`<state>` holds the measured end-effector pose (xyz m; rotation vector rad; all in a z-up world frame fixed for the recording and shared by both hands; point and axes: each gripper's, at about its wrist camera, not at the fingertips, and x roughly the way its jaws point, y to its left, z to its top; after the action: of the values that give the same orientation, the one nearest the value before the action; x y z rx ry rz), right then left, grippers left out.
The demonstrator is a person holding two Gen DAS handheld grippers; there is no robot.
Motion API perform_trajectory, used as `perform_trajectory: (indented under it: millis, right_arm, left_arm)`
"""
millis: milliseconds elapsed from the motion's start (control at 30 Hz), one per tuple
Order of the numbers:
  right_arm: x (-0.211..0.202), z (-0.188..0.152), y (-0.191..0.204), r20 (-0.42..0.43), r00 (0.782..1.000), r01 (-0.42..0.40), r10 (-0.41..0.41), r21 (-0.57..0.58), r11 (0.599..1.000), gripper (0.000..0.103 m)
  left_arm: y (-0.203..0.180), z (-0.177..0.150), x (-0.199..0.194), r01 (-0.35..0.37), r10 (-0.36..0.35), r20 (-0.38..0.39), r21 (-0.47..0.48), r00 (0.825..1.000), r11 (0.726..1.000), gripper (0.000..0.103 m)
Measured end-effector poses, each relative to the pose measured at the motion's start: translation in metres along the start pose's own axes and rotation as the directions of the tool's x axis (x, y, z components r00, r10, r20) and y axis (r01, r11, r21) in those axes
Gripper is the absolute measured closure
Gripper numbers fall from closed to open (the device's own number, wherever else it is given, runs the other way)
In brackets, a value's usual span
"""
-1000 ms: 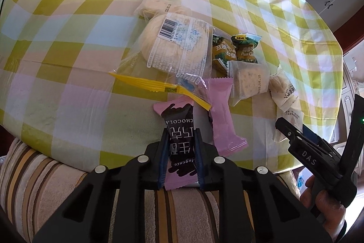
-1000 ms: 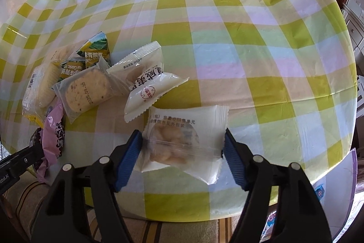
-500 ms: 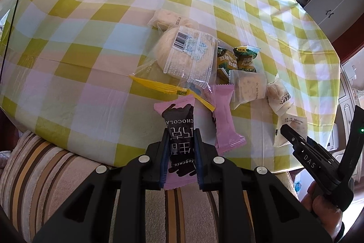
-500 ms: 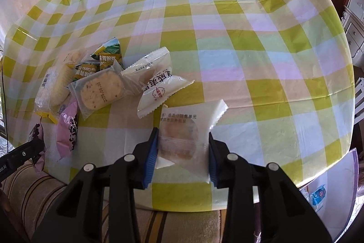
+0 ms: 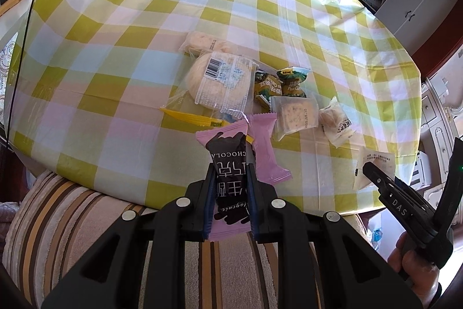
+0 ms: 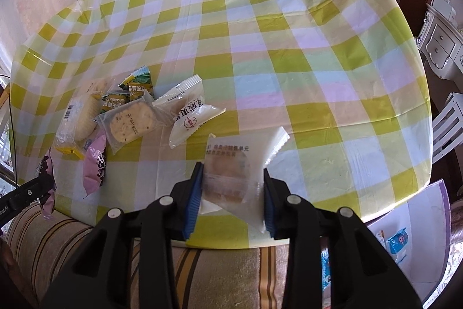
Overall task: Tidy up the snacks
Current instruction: 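Carry both held snacks over the box and open both tools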
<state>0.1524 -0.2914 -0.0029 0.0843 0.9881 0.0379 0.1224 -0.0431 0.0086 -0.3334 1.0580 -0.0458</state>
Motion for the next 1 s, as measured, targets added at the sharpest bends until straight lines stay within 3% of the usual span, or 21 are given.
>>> perform_trajectory:
  millis: [600, 800, 1000]
  right_arm:
    - [-0.029, -0.023, -0.066, 0.028, 0.996, 0.075, -0.079, 0.106, 0.991, 0.067]
    - [-0.035, -0.041, -0.111, 0.003, 0.99, 0.135, -0.138, 0.175, 0.975, 0.067]
    - [-0.039, -0.059, -0.156, -0.025, 0.979, 0.2, -0.2, 0.242, 0.949, 0.067]
  left_arm:
    - [-0.077, -0.014, 0.003, 0.082, -0.078, -0.03, 0.172, 0.996, 0.982, 0.085]
    - [-0.126, -0.026, 0.012, 0.144, -0.129, -0.073, 0.276, 0.989, 0.95, 0.085]
    - [-0.187, -0.048, 0.025, 0.232, -0.189, -0.144, 0.394, 0.971, 0.889, 0.085]
